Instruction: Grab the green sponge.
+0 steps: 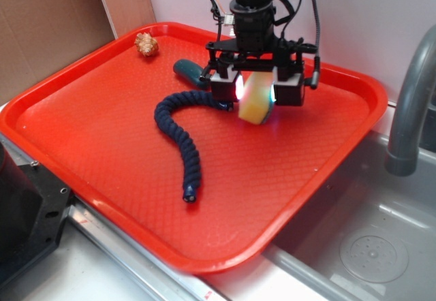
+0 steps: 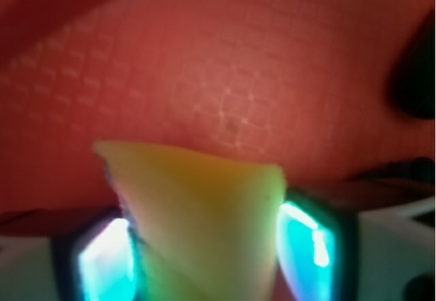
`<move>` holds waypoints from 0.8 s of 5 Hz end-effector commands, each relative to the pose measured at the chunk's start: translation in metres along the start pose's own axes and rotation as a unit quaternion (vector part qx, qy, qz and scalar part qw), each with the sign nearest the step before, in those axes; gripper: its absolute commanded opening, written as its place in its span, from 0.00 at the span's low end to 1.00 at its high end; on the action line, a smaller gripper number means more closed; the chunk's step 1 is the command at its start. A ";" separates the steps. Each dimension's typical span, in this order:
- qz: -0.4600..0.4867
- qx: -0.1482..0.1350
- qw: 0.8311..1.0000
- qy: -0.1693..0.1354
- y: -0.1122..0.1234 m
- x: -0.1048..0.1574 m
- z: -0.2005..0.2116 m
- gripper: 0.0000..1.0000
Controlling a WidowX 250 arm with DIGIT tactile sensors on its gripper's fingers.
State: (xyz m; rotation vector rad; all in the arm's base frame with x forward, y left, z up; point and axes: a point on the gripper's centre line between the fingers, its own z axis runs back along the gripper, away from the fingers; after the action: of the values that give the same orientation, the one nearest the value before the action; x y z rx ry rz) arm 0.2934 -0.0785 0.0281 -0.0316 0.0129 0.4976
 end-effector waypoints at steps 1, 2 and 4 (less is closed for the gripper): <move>-0.178 -0.023 0.983 -0.042 0.031 -0.016 0.063 0.00; -0.227 0.021 0.971 -0.070 0.079 -0.044 0.115 0.00; -0.129 0.003 0.990 -0.056 0.152 -0.046 0.205 0.00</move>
State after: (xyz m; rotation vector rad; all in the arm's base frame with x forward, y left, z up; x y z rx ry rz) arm 0.1748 0.0319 0.2144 -0.0067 -0.0514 0.2233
